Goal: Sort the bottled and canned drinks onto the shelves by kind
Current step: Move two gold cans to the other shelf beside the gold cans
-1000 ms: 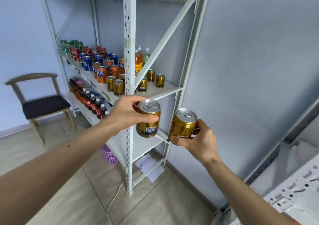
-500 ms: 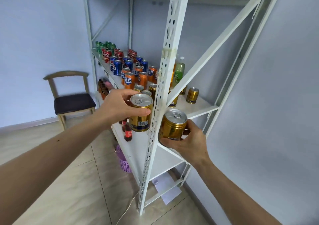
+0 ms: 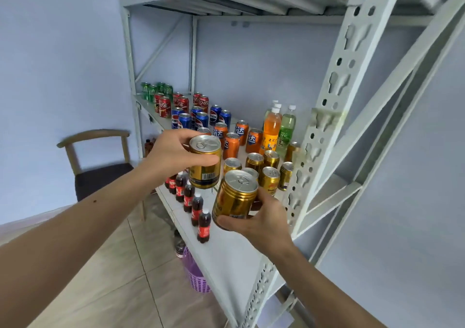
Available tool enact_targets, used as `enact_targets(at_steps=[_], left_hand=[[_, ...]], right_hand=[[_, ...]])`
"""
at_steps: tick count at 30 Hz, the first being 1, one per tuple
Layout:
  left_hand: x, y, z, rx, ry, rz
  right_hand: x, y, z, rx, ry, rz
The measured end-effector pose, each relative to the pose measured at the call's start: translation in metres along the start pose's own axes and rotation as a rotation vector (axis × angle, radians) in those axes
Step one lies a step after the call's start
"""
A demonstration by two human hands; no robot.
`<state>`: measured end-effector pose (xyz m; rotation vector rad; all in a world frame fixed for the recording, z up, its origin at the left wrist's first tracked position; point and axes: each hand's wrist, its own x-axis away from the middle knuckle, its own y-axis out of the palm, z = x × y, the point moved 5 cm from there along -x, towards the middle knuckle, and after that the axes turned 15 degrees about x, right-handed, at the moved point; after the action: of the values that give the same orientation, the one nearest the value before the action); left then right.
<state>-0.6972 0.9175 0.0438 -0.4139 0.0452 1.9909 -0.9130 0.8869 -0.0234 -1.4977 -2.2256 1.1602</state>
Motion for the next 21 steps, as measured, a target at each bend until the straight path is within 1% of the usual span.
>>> enact_targets(at_steps=[4,9,15,21], left_hand=[[-0.062,-0.035,-0.016,-0.004,-0.018,-0.122],[-0.13,-0.045,-0.028,0.016,0.013,-0.257],[-0.196,-0.012,-0.041,0.075,0.031,-0.35],[-0.255,0.048,-0.048,0.113,0.067,-0.469]], right_hand=[[-0.046,0.032,-0.027,-0.025,0.108,0.082],[-0.097,0.042,-0.035,-0.029,0.224,0.2],[-0.14,0.03,-0.013,0.002,0.383,0.384],[-0.181,0.001,0.021,0.052,0.516,0.547]])
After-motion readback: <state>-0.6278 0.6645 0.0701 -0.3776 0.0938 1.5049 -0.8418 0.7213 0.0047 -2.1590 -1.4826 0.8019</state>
